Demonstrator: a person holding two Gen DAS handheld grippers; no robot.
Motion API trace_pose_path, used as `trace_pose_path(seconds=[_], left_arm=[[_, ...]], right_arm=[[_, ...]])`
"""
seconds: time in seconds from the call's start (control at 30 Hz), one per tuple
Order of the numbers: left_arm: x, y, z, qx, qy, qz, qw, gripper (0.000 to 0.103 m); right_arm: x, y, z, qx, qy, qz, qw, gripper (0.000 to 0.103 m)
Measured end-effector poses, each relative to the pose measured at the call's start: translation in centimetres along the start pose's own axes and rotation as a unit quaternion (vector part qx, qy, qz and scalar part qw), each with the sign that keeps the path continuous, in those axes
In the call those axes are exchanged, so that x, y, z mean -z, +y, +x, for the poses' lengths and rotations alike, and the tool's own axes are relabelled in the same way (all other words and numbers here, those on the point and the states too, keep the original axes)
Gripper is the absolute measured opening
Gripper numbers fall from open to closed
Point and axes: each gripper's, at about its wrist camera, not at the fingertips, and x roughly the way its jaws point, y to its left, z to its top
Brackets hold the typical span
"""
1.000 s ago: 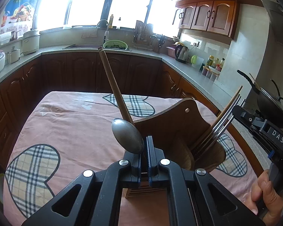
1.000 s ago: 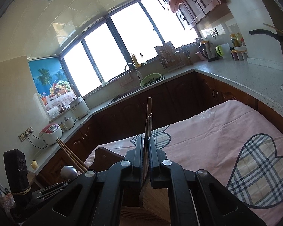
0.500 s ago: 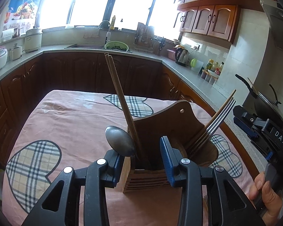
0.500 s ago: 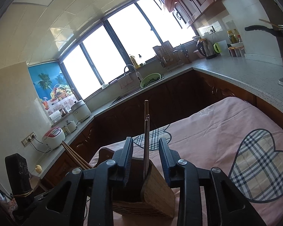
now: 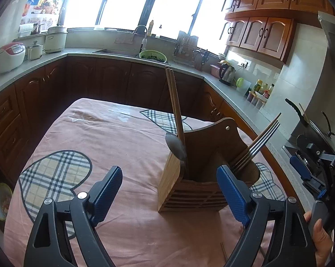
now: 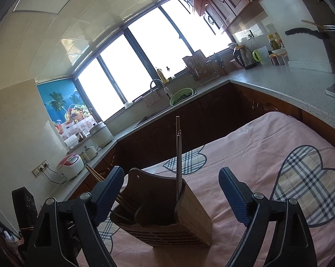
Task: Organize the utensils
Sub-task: 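Open both tools and withdraw them back over the forks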
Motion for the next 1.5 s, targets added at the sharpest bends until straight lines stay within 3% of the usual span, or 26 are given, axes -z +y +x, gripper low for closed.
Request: trace_pose_path(seconds=[0.33,0.57,0.97,1.1,1.4,1.5], left_arm=[[1.7,0.6,-5.2,0.004,-0.006,-0.009,0.9999,0.089],[4.7,1.3,-9.5,-0.003,-0.006,-0.028,0.9996,0.090],[9.8,0.3,-16.0,-0.032,-0.015,0.006,0.9994,0.090],[11.4,0.2,-17.5,-0.033,-0.021,0.008,0.9992,0.096],[13.8,0.3,-19.9,-0.043,-0.034,0.030,0.9981,0.096],[14.4,0.0,-21.1,-0.049,-0.050,0.042,0.9966,0.096]], right_arm=[[1.7,1.1,-4.1,0.002,0.004,-0.002,1.000,0.089],[3.8,1.8,-7.9,0.007,0.003,-0.011,1.000,0.089],[8.9,3.3,-13.2,0.037,0.015,-0.078,0.996,0.089],[9.9,3.8,-14.5,0.040,0.012,-0.099,0.994,0.090],[12.0,4.8,-16.9,0.050,-0.003,-0.142,0.989,0.092],[12.5,5.6,-18.0,0.056,-0.011,-0.167,0.984,0.098]])
